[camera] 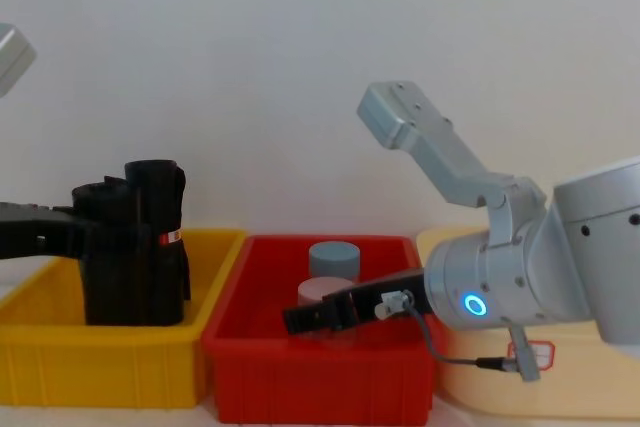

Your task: Pick up the garbage bag with the one hand and transfer it to the other hand.

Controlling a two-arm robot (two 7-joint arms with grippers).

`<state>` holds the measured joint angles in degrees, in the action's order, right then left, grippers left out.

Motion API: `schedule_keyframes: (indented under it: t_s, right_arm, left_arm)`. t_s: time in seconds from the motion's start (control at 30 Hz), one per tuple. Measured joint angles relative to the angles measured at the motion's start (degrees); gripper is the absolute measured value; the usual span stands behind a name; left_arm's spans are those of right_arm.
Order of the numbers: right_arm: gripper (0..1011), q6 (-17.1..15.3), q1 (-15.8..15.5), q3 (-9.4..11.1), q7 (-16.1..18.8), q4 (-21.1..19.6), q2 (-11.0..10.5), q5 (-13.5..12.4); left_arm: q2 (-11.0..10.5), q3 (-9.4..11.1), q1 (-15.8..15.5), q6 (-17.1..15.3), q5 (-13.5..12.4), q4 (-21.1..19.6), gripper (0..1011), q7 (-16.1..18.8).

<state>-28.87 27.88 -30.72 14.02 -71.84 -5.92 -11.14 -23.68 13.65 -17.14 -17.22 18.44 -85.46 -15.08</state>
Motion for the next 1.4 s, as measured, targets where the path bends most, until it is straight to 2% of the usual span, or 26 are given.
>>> schedule_keyframes:
  t_s: [0.4, 1.03, 1.17, 1.33, 1.37, 1.4]
  right_arm:
    - [1000, 0.48, 0.39, 0.85, 0.73, 1.44, 0.63, -0.07]
    - [992, 0.8, 0.88, 2.09, 1.98, 2.89, 1.28, -0.34]
    - [917, 0.84, 0.94, 2.23, 2.24, 3.11, 1.35, -0.36]
    - [791, 0.89, 0.98, 2.35, 2.39, 3.35, 1.41, -0.4]
    - [752, 0.9, 0.98, 2.37, 2.41, 3.38, 1.42, -0.41]
    - [738, 0.91, 0.99, 2.38, 2.42, 3.4, 1.42, -0.42]
  left_arm:
    - [0.63, -0.47, 0.28, 1.17, -0.91, 0.19, 1002, 0.47]
    - [2.05, -0.09, -2.44, 1.46, -1.91, 3.35, 996, -0.65]
    - [2.22, -0.04, -2.76, 1.37, -1.99, 3.69, 938, -0.82]
    - [2.37, 0.01, -3.06, 1.29, -2.05, 4.02, 782, -0.96]
    - [2.39, 0.02, -3.11, 1.28, -2.06, 4.06, 782, -0.98]
    - [2.41, 0.03, -3.16, 1.27, -2.08, 4.12, 728, -1.02]
